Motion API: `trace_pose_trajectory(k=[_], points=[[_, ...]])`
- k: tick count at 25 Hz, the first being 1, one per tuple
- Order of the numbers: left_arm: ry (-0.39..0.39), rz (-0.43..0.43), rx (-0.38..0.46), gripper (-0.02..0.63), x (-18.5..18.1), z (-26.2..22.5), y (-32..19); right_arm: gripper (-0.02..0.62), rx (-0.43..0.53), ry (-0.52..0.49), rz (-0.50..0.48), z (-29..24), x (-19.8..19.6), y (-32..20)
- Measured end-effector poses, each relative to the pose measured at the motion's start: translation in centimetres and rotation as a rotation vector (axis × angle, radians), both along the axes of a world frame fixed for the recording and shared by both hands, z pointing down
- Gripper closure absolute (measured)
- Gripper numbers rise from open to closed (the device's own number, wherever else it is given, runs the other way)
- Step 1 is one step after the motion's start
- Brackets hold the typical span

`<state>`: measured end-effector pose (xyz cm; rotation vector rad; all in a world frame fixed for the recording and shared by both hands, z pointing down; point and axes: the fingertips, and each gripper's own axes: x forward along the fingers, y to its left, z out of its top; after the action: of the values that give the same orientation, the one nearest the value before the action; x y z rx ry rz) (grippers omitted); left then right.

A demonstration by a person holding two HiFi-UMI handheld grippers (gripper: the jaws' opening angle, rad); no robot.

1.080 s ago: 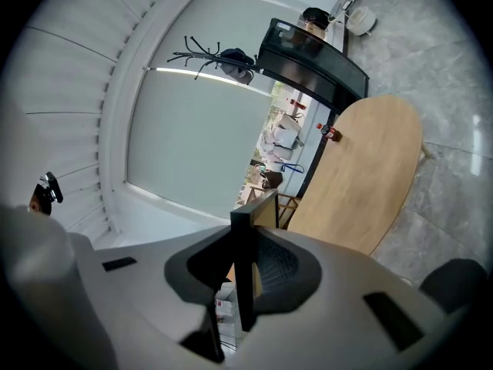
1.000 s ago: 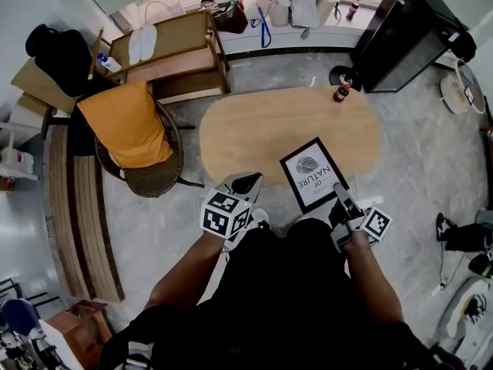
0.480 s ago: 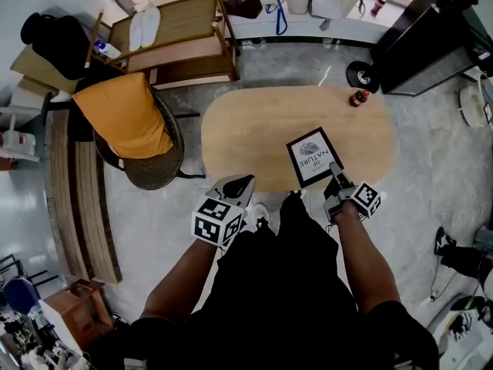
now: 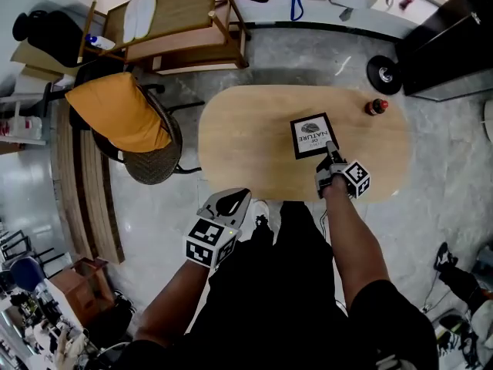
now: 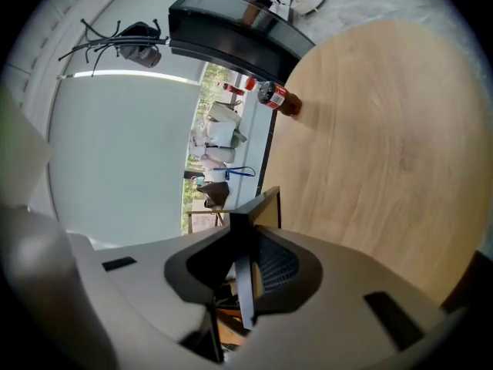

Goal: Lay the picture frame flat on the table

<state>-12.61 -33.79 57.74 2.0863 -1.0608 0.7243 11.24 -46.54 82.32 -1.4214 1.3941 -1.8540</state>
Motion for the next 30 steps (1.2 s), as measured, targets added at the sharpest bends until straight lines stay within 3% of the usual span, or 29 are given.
trace_pose_trajectory(k=[4, 9, 12, 16, 19, 24, 27, 30], points=[[-0.025, -0.038, -0.044, 0.601, -0.5, 1.0, -0.1, 0.532, -0.027, -0.006, 0.046, 3.3, 0.0, -1.2], [-0.052, -0.074, -0.094, 0.601, -0.7, 2.9, 0.2, 0.513, -0.108, 0.036, -0.080, 7.4, -1.1, 1.4], [-0.052, -0.090, -0.120, 0.601, -0.4, 3.6, 0.9, 0.358, -0.122, 0.068, -0.277, 9.0, -3.0, 3.6], [-0.049, -0.109, -0.144, 0.601, -0.2, 4.3, 1.7, 0.310, -0.103, 0.184, -0.610, 10.9, -5.1, 5.6], [-0.048, -0.128, -0.149, 0.601, -0.2, 4.6, 1.9, 0.302, -0.121, 0.304, -0.849, 12.9, -5.8, 7.4], [-0.056, -0.167, -0.166, 0.601, -0.4, 5.0, 2.6, 0.304, -0.202, 0.493, -1.102, 15.7, -5.6, 9.1], [-0.056, -0.168, -0.155, 0.601, -0.3, 4.6, 2.5, 0.302, -0.193, 0.602, -1.299, 16.2, -6.2, 9.8], [-0.056, -0.158, -0.141, 0.601, -0.5, 4.1, 2.5, 0.302, -0.158, 0.626, -1.383, 15.4, -7.1, 9.7]])
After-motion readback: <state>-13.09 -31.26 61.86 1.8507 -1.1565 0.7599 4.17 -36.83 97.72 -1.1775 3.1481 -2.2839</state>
